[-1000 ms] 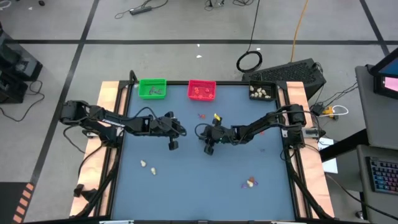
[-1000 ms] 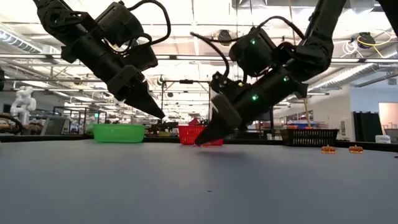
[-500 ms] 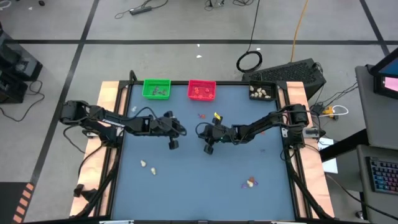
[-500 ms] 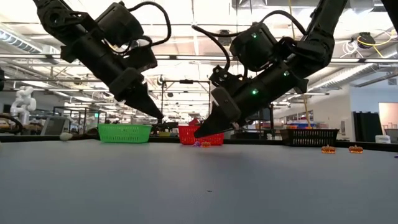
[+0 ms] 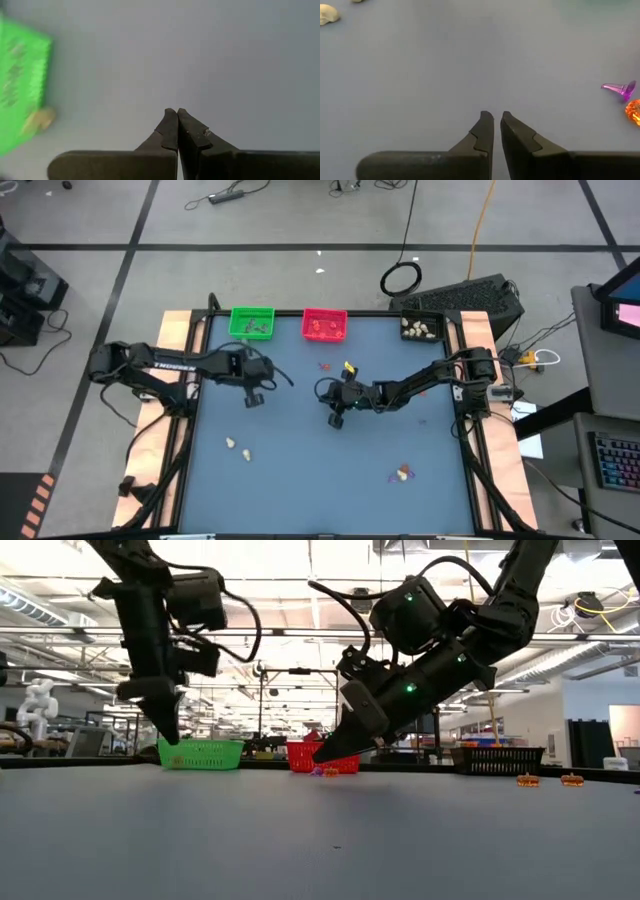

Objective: Sort Halloween decoration
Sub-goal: Put the white skull toy into the black bin

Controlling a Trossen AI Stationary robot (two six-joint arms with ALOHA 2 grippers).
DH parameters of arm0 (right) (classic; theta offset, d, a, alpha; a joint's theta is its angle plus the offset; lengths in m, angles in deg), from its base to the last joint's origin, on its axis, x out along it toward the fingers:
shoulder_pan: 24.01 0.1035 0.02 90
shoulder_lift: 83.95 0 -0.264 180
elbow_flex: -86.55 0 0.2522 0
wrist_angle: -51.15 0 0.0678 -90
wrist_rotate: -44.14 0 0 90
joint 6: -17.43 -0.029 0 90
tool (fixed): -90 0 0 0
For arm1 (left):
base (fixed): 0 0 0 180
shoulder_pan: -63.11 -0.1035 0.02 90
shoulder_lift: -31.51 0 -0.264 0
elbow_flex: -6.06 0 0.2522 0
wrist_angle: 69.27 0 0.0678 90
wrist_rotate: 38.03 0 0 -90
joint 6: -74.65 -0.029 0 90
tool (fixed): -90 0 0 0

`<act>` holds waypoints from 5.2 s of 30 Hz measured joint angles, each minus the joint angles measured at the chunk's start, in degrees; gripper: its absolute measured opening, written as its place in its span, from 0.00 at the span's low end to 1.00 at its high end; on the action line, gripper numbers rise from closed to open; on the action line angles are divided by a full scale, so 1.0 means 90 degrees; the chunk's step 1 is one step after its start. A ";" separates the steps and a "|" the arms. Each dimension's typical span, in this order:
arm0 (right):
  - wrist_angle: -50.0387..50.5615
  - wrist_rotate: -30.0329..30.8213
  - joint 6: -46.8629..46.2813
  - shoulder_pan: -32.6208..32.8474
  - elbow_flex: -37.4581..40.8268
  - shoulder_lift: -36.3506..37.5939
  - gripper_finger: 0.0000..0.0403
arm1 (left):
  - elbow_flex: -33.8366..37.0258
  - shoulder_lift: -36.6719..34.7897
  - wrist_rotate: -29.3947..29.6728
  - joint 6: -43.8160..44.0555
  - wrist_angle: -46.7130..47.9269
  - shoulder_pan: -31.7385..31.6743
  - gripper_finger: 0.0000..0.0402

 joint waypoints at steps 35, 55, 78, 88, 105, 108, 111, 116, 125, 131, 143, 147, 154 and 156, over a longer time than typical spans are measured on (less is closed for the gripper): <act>0.0134 -0.0005 0.0051 0.0098 0.0002 0.0002 0.07 | -0.0005 0.1035 -0.0369 -0.0451 -0.2103 -0.2270 0.26; 0.0134 -0.0008 0.0051 0.0098 0.0002 0.0005 0.07 | -0.0005 0.1170 -0.0737 0.1834 -0.2925 -0.2614 0.61; 0.0136 -0.0007 0.0070 0.0139 0.0002 0.0005 0.07 | -0.0017 0.1948 -0.0846 0.1816 -0.3395 -0.2584 0.28; 0.0380 0.0007 0.0216 0.0191 0.0005 0.0133 0.07 | -0.0010 0.1925 -0.0661 0.0906 -0.3375 -0.2054 0.22; 0.0678 0.0708 0.1369 0.0743 0.0002 0.0712 0.18 | 0.0005 0.1892 -0.2531 0.0270 -0.4468 0.0016 0.23; 0.0587 0.0743 0.1993 0.0974 0.0002 0.0712 0.26 | 0.0005 0.1889 -0.3503 0.0313 -0.4968 0.0139 0.23; 0.0461 0.1111 0.2571 0.1204 0.0002 0.0712 0.33 | 0.0005 0.1885 -0.4355 0.0470 -0.5376 0.0228 0.23; -0.0155 0.1650 0.3457 0.1527 0.0002 0.0712 0.37 | 0.0005 0.1882 -0.5040 0.0668 -0.5842 0.0410 0.23; -0.0462 0.1322 0.3895 0.1641 0.0002 0.0709 0.33 | 0.0003 0.1880 -0.5219 0.0962 -0.6508 0.0735 0.23; -0.0736 0.0875 0.3985 0.1636 0.0002 0.0709 0.29 | 0.0002 0.1880 -0.5224 0.1005 -0.6639 0.0748 0.23; -0.0797 0.0835 0.3999 0.1630 -0.0002 0.0712 0.31 | 0.0002 0.1880 -0.5342 0.1239 -0.6970 0.0843 0.23; -0.0784 0.0837 0.3992 0.1628 -0.0031 0.0712 0.40 | 0.0001 0.1880 -0.5343 0.1345 -0.7056 0.0841 0.23; 0.0110 0.0837 0.4003 0.1628 -0.0589 0.0707 0.43 | -0.0027 0.1875 -0.5356 0.1547 -0.7235 0.0850 0.23; 0.0339 0.0838 0.4014 0.1628 -0.0743 0.0707 0.41 | -0.0072 0.1875 -0.5435 0.1645 -0.7232 0.0849 0.23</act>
